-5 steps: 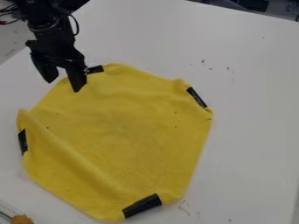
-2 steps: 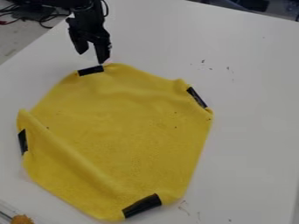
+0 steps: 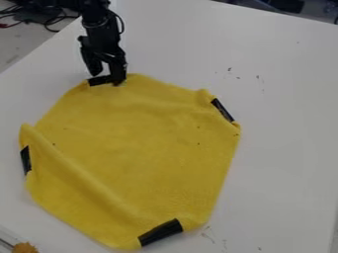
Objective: Fold the cloth from top to bottom
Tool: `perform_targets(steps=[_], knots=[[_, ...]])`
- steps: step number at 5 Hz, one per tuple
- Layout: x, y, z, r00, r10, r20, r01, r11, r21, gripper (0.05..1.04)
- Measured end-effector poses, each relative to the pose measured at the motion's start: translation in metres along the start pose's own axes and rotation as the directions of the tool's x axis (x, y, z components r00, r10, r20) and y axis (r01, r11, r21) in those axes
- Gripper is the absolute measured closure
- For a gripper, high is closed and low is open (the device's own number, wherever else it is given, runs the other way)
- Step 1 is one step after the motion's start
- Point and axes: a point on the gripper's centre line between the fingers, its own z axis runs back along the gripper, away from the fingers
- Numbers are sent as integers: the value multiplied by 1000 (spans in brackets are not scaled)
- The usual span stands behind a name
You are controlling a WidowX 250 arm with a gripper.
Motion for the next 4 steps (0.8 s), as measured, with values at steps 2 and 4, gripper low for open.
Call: perform_targets(steps=[2, 4], knots=[[-3, -5, -3, 1000, -21, 4, 21, 1000, -11, 409], [8, -2, 4, 998, -58, 24, 58, 998, 18, 892]])
